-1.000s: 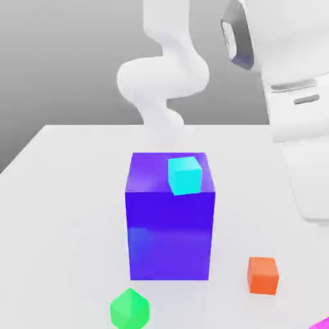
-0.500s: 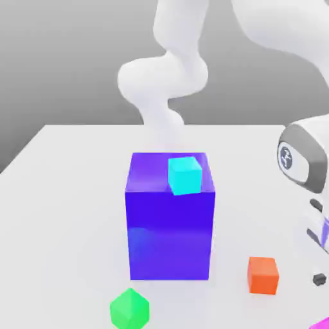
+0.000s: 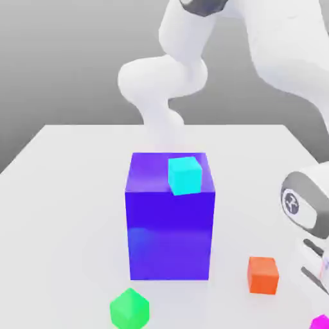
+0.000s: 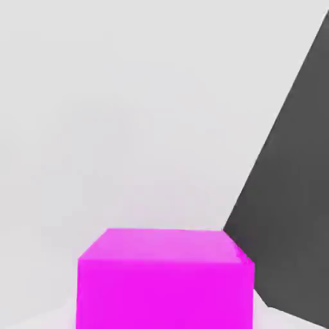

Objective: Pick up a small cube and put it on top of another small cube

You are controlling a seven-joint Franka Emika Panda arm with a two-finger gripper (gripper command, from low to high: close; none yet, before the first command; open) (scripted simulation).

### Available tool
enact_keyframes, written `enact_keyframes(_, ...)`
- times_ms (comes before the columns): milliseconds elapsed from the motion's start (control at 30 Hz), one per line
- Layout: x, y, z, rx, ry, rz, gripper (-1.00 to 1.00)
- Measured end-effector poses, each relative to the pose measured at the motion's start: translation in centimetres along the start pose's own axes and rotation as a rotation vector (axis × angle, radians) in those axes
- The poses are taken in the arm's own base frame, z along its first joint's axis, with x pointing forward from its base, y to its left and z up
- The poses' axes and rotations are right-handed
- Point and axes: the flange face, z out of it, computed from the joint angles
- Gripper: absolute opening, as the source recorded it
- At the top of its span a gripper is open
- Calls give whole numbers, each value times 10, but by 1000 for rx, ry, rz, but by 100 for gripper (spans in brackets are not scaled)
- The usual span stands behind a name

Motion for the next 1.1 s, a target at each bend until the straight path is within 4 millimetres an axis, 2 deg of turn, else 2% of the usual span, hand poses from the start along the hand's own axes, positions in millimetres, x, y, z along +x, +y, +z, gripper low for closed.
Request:
enact_keyframes(167, -34, 27, -88, -98, -5, -10, -100)
enact_keyframes(300, -75, 45, -144, -157, -7, -3, -100)
enact_keyframes(433, -131, 64, -180, -191, -11, 25, -100)
enact_keyframes(533, -172, 73, -193, -198, -12, 40, -100)
enact_keyframes(667, -225, 82, -192, -186, -13, 55, -100)
enact_keyframes(800, -271, 84, -171, -152, -13, 56, -100)
enact_keyframes(933, -309, 80, -132, -98, -10, 44, -100)
enact_keyframes(1100, -328, 60, -64, -10, -1, -21, -100)
